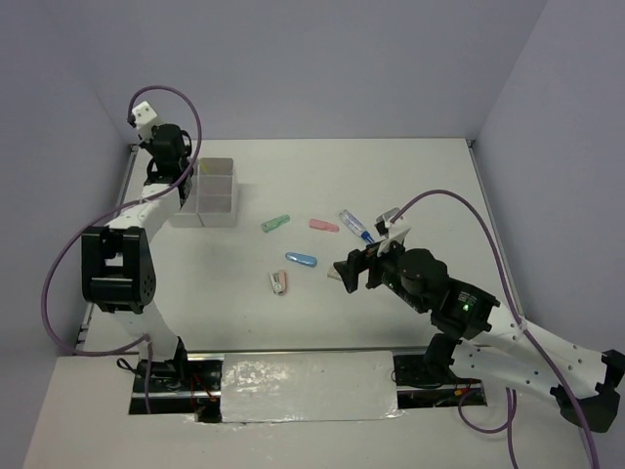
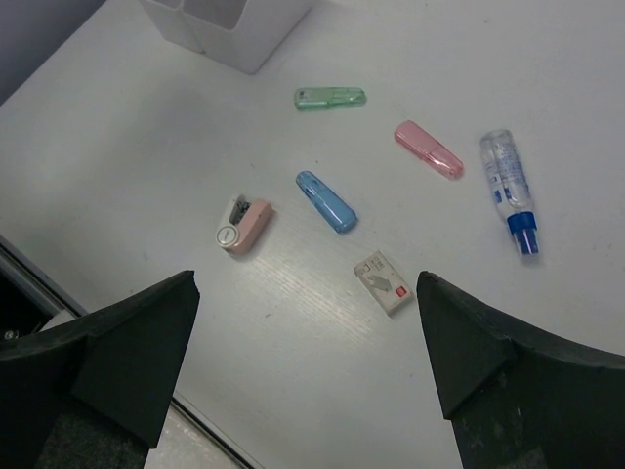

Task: Sort the stationery into containers
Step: Place the stationery in the storage box, then pick up the stationery from the center of the board.

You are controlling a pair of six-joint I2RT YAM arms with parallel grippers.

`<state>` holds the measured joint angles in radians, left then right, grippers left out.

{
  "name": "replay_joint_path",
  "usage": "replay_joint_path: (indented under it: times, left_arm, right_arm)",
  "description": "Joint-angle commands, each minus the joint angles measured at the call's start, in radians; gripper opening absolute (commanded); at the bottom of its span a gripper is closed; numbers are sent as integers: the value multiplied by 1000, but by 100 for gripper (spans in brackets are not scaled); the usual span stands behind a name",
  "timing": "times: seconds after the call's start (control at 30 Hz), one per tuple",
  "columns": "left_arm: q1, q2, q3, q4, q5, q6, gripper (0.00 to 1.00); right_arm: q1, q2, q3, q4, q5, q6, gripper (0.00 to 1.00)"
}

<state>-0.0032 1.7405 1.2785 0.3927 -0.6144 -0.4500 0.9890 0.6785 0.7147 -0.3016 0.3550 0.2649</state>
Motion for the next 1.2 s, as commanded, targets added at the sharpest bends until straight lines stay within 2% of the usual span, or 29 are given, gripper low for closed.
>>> replay_joint_path:
  times: [0.0, 0.17, 0.23, 0.27, 0.33, 0.37, 0.43, 0.5, 0.57, 0.7, 0.83, 0.9, 0.93, 0.97, 1.13, 1.17]
  left_arm:
    - [0, 34, 24, 121, 7, 10, 0]
    - [-1, 80, 27, 141, 10, 13, 1]
    - [-1, 85, 9, 159, 16, 10, 7]
    - [-1, 83, -8, 166, 18, 4, 19]
    - [-1, 85, -24, 188, 21, 5, 36]
    - [0, 85, -30, 190, 21, 8, 52]
    - [-1, 74, -39, 189, 10, 17, 68]
    - [-1, 57, -59, 199, -7, 19, 79]
    - [0, 18, -88, 213, -27, 16, 86]
    - [0, -68, -120, 218, -57, 11, 93]
    - [-17, -125, 11, -3, -130, -47, 99]
    - [-21, -160, 109, -182, -87, -108, 99]
    - [-21, -174, 140, -327, -70, -134, 99]
    - [-21, -196, 195, -391, -45, -175, 99]
    - [-7, -236, 261, -650, 270, -208, 99]
    - [-6, -240, 284, -758, 309, -214, 99]
  right_arm:
    - [-7, -10, 63, -27, -2, -38, 100]
    - [-7, -34, 97, -48, -14, -50, 100]
    - [-7, -37, 101, -50, -13, -53, 100]
    - [-7, -37, 103, -47, -11, -53, 100]
    - [-7, -31, 106, -48, -5, -55, 100]
    - [-7, -27, 108, -48, -5, -53, 100]
    - [-7, -20, 109, -50, -5, -53, 100]
    - [-7, -17, 111, -47, -5, -55, 100]
    - [-10, -10, 114, -39, -10, -58, 100]
    - [-12, 7, 117, -27, -11, -61, 100]
    - [-76, 85, 124, -39, -68, -36, 100]
    - [-118, 128, 135, -63, -128, -13, 100]
    - [-122, 165, 135, -65, -146, -13, 100]
    - [-139, 185, 134, -64, -193, -19, 100]
    - [-193, 349, 155, -91, -350, -91, 100]
    - [-210, 374, 157, -91, -385, -111, 100]
